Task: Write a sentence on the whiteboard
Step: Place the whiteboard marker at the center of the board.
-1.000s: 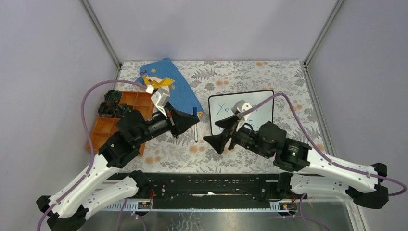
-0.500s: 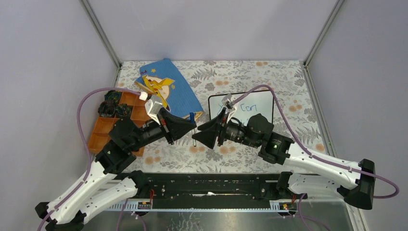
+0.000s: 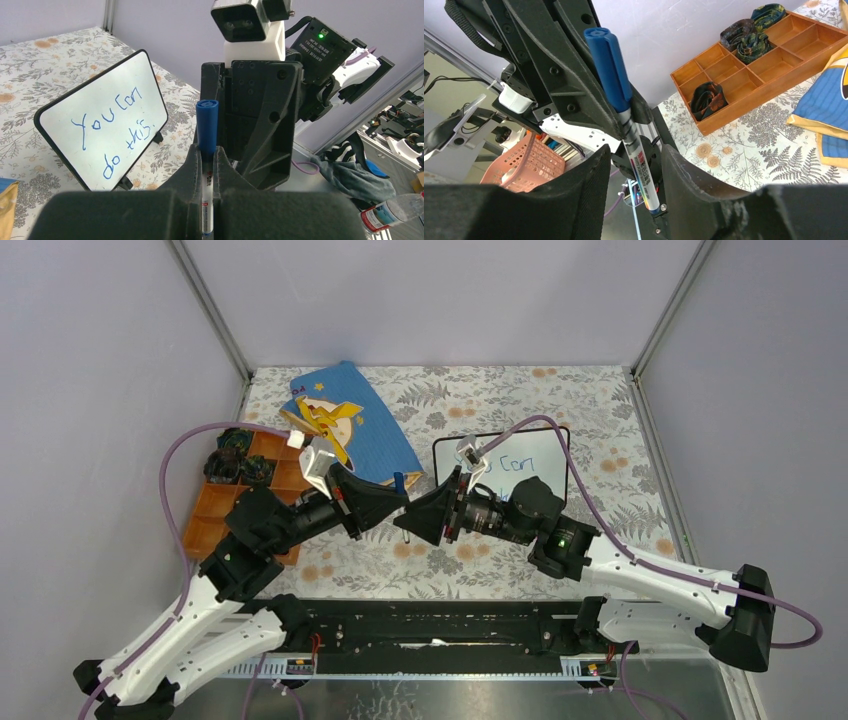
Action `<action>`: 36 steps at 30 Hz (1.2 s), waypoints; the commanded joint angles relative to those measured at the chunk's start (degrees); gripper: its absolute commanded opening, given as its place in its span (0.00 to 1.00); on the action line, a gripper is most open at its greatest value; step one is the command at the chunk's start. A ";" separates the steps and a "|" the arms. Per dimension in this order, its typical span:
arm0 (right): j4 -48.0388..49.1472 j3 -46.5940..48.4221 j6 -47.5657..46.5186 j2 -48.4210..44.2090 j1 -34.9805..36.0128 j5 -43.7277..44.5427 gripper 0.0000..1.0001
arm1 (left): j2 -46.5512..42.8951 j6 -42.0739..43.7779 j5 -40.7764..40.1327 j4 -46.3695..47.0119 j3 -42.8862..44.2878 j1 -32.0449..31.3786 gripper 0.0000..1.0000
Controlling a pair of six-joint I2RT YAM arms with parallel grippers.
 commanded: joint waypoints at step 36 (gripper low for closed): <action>-30.35 -1.84 -8.98 -6.83 -0.78 16.50 0.00 | -7.77 3.03 -31.90 -10.33 1.57 -0.12 0.99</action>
